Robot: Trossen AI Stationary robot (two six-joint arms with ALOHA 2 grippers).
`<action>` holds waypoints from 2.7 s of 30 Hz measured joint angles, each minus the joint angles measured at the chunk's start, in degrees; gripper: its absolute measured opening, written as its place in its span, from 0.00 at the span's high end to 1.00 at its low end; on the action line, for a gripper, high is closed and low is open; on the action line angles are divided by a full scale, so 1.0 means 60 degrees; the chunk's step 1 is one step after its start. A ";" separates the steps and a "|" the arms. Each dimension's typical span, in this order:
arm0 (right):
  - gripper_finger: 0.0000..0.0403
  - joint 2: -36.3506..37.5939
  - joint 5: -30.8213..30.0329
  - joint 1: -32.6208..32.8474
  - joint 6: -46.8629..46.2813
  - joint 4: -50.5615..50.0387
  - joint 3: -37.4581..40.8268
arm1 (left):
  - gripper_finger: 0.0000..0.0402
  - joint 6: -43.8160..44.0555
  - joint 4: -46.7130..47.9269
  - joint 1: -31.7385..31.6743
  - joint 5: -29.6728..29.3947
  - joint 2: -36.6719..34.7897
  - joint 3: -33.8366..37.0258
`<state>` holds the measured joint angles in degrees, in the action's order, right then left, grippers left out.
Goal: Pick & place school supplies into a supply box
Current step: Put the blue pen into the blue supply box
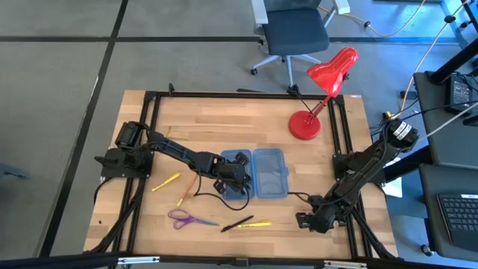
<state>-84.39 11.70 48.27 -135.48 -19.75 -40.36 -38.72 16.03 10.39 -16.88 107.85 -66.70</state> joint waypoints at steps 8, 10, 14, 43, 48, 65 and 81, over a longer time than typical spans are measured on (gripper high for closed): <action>0.67 -0.0210 -0.0036 -0.0080 0.0083 -0.1163 0.0000 | 0.75 0.0000 0.0000 0.0000 0.0000 0.0000 0.0000; 0.67 -0.0210 -0.0035 -0.0076 0.0083 -0.1498 0.0000 | 0.75 0.0000 0.0000 0.0000 0.0000 0.0000 0.0000; 0.67 -0.0210 -0.0635 -0.0076 0.0119 -0.1494 0.0000 | 0.75 -0.0001 0.0000 0.0000 -0.0001 0.0000 0.0000; 0.78 -0.0949 -0.0284 -0.0098 0.0673 -0.1403 -0.0033 | 0.75 -0.0005 0.0000 0.0000 -0.0025 0.0000 0.0000; 0.88 -0.0953 -0.0229 -0.0095 0.0984 -0.1440 -0.0022 | 0.75 -0.0004 0.0000 0.0000 -0.0029 0.0000 0.0000; 0.89 -0.0356 -0.1319 -0.0076 0.2520 -0.1583 0.0040 | 0.75 0.1136 0.1004 -0.0582 0.0604 -0.0860 0.0000; 0.88 -0.0159 -0.3538 -0.2026 0.8656 0.0511 0.0011 | 0.75 0.5810 0.2216 -0.2413 0.1159 -0.5429 0.1593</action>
<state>-85.34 -9.52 36.12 -83.54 -16.68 -40.29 -3.86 29.33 -4.08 -9.93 75.28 -57.14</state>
